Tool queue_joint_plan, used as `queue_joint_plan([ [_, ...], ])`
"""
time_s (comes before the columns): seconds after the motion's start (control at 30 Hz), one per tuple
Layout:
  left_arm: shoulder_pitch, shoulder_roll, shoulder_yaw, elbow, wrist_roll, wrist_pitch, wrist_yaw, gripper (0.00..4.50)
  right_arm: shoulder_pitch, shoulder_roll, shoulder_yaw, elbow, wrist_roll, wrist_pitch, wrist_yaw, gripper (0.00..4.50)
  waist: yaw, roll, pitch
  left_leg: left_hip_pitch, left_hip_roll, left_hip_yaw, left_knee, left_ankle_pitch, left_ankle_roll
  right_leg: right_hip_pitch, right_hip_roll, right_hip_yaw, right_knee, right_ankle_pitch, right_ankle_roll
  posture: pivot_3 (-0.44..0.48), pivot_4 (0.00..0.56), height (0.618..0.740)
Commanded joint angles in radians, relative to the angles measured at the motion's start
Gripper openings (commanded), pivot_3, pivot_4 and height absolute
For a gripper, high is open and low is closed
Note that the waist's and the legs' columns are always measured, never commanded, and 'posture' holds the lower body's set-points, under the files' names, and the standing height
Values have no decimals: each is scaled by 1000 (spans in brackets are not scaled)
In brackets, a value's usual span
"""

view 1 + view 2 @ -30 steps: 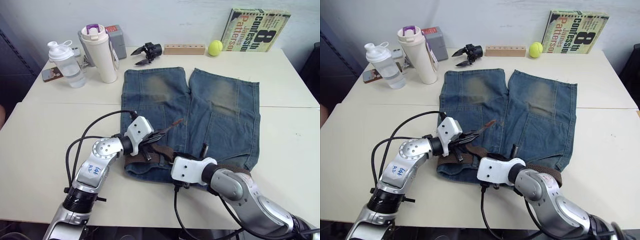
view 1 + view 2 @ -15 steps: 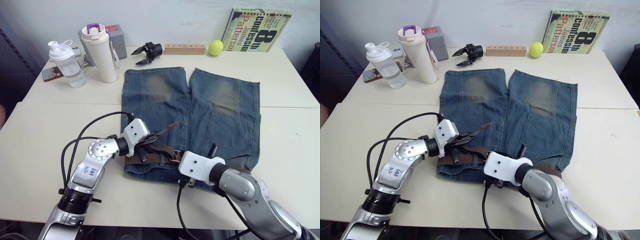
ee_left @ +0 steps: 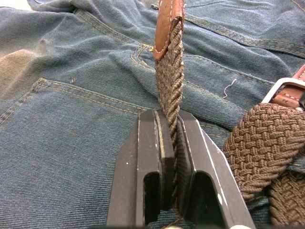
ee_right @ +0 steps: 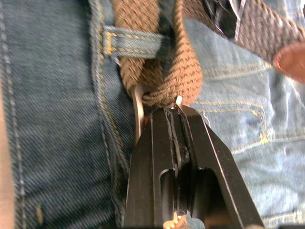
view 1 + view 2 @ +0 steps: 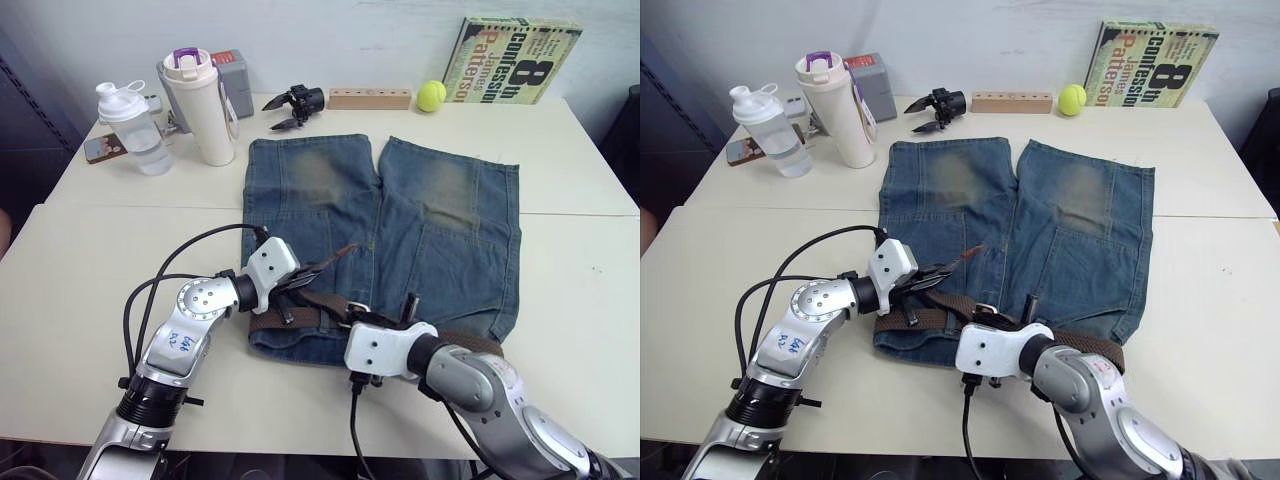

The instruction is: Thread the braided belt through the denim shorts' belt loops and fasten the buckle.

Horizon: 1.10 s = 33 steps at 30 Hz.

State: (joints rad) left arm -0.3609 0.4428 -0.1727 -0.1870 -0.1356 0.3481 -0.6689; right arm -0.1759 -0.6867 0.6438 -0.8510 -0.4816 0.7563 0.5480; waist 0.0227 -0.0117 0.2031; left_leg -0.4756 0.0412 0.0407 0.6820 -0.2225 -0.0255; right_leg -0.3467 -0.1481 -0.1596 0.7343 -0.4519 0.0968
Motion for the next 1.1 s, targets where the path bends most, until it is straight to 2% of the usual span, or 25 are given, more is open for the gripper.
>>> queue_joint_plan([
  [0.03,-12,-9,1,-36,-3,-12,0,0,-1,-29,56,70,-51,-26,74,74,0,0,0,0,0,0,0,0,0,0,0,0,0,0,0,0,150,657],
  [0.13,-9,-10,1,-41,-4,-10,2,0,8,4,15,55,3,60,104,74,0,0,0,0,0,0,0,0,0,0,0,0,0,0,0,0,150,657],
  [0.3,-6,-12,-2,-44,0,-18,0,0,2,71,-86,-21,143,278,235,74,1,-1,-1,1,0,-1,0,0,0,2,0,0,0,0,0,0,150,657],
  [0.4,-2,-17,-2,-46,-4,-15,1,0,-34,45,-144,-69,233,360,328,74,2,-1,-1,1,0,-2,0,0,0,3,0,0,-1,0,0,0,150,657],
  [0.5,-2,-18,-5,-43,0,-20,3,0,-63,44,-179,-61,264,401,345,74,2,-1,-1,1,0,-2,0,0,0,3,0,0,-1,0,0,0,150,657],
  [0.7,3,-24,-6,-51,1,-17,8,0,-170,59,-238,-3,318,404,351,74,3,-1,-1,1,-1,-2,0,-1,1,4,0,0,-3,0,0,0,150,657],
  [0.83,2,-25,-6,-50,3,-17,8,0,-222,82,-288,-58,403,382,389,74,2,-1,-1,1,-1,-2,0,-1,1,4,-1,0,-3,0,0,0,150,657],
  [1.1,1,-27,-5,-48,8,-19,11,0,-265,67,-318,-10,437,370,358,74,1,-1,0,0,-1,-2,-1,-1,1,3,0,0,-3,0,0,0,150,657],
])
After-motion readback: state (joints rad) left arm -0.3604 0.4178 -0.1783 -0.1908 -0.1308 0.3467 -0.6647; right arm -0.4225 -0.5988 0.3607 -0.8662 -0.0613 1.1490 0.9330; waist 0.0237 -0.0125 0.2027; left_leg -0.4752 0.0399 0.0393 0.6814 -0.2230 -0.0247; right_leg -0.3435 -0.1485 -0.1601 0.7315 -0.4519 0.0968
